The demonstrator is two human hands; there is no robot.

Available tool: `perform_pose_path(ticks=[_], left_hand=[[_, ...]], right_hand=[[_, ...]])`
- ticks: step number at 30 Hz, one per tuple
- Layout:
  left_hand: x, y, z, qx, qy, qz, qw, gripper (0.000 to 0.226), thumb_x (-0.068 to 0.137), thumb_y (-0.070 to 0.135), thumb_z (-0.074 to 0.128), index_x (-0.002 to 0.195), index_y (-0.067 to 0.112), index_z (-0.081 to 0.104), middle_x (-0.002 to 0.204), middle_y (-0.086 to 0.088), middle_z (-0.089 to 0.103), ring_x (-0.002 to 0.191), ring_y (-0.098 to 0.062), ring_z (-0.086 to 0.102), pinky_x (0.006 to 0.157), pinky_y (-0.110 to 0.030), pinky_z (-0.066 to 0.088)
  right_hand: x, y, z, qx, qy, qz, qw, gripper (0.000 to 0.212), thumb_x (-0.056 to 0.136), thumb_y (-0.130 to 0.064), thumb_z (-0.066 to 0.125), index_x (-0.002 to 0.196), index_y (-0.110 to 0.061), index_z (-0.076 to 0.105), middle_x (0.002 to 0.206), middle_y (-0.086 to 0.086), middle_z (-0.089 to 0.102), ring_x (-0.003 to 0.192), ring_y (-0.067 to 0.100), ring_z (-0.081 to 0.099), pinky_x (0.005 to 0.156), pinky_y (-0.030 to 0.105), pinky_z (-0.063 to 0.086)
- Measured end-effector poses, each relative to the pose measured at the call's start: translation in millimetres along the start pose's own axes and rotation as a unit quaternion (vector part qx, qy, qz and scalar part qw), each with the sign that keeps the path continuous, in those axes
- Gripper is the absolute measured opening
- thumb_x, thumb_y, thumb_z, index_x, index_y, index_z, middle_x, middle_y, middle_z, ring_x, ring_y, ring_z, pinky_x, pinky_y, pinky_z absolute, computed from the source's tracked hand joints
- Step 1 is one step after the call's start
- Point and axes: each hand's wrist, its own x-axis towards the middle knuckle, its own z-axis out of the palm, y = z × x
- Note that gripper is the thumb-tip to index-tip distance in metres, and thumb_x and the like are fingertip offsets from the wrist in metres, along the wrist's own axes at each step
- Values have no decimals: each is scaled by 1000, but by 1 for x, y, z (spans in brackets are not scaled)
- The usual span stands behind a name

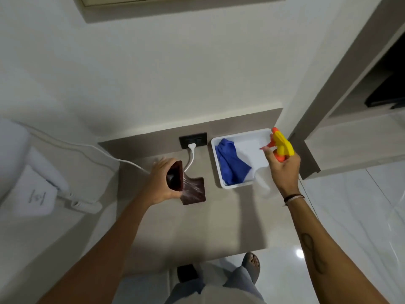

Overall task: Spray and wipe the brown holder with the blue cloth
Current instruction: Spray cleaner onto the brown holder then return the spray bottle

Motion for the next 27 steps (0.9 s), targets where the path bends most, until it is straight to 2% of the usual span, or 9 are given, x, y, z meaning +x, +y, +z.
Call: perform_pose_path(ticks=[2, 5, 7, 9, 11, 14, 18, 23, 27], left_hand=[[-7, -11, -6, -31, -10, -10, 999, 117, 59, 30, 99, 159, 26, 38, 168, -5, 36, 161, -30, 20, 123, -48, 28], [-15, -21, -18, -64, -15, -23, 998, 119, 62, 15, 99, 162, 22, 36, 171, 0, 31, 165, -23, 12, 127, -47, 27], [-20, -25, -22, -74, -18, -21, 997, 120, 61, 8, 98, 163, 19, 35, 166, 9, 30, 164, -24, 16, 128, -47, 30], [-21, -32, -27, -73, -29, -14, 997, 121, 61, 6, 98, 163, 17, 34, 164, 11, 30, 163, -26, 22, 128, -49, 32], [-20, -38, -31, -67, -50, -12, 996, 121, 60, 10, 96, 163, 19, 34, 168, 6, 33, 160, -24, 29, 126, -50, 36], [-17, -43, -38, -66, -77, -28, 994, 121, 58, 19, 92, 163, 28, 32, 166, 8, 35, 150, -20, 43, 117, -43, 49], [-14, -45, -38, -57, -89, -27, 994, 123, 55, 27, 91, 162, 35, 30, 163, 15, 36, 144, -17, 48, 110, -34, 52], [-10, -43, -36, -42, -90, -27, 995, 125, 52, 35, 90, 161, 37, 28, 163, 12, 37, 141, -18, 49, 108, -37, 54], [-10, -44, -35, -33, -90, -18, 995, 122, 56, 30, 90, 161, 33, 30, 164, 8, 36, 145, -22, 45, 111, -46, 54]], right_hand=[[-30, -15, 4, 23, -87, 23, 996, 51, 102, -25, 74, 150, -36, 60, 119, -14, 77, 111, 3, 73, 96, 12, 57], [-70, -24, 22, 13, -223, 70, 972, 40, 104, -30, 68, 143, -20, 69, 126, -31, 74, 118, -9, 69, 103, 20, 58], [-90, -25, 40, -19, -307, 78, 948, 31, 106, -38, 62, 132, -26, 76, 130, -19, 76, 117, -6, 69, 99, 26, 60], [-104, -26, 63, -23, -370, 70, 926, 34, 109, -35, 59, 141, -33, 69, 113, -1, 81, 91, 0, 71, 79, 25, 59], [-110, -24, 87, -7, -381, 69, 922, 40, 110, -30, 59, 150, -26, 63, 96, -3, 80, 74, 0, 67, 67, 21, 58], [-109, -23, 117, -19, -375, 58, 925, 41, 108, -30, 64, 147, -19, 65, 88, -18, 78, 75, 1, 72, 69, 13, 56], [-99, -26, 138, -36, -394, 46, 917, 38, 106, -38, 66, 140, -23, 71, 103, 2, 80, 78, 13, 72, 82, 36, 64], [-89, -21, 137, -93, -411, 37, 906, 46, 104, -46, 65, 141, -18, 69, 124, 6, 78, 105, 21, 76, 98, 41, 63], [-87, -8, 125, -176, -427, 42, 886, 46, 107, -42, 61, 144, -16, 67, 131, 9, 76, 114, 27, 73, 104, 43, 58]])
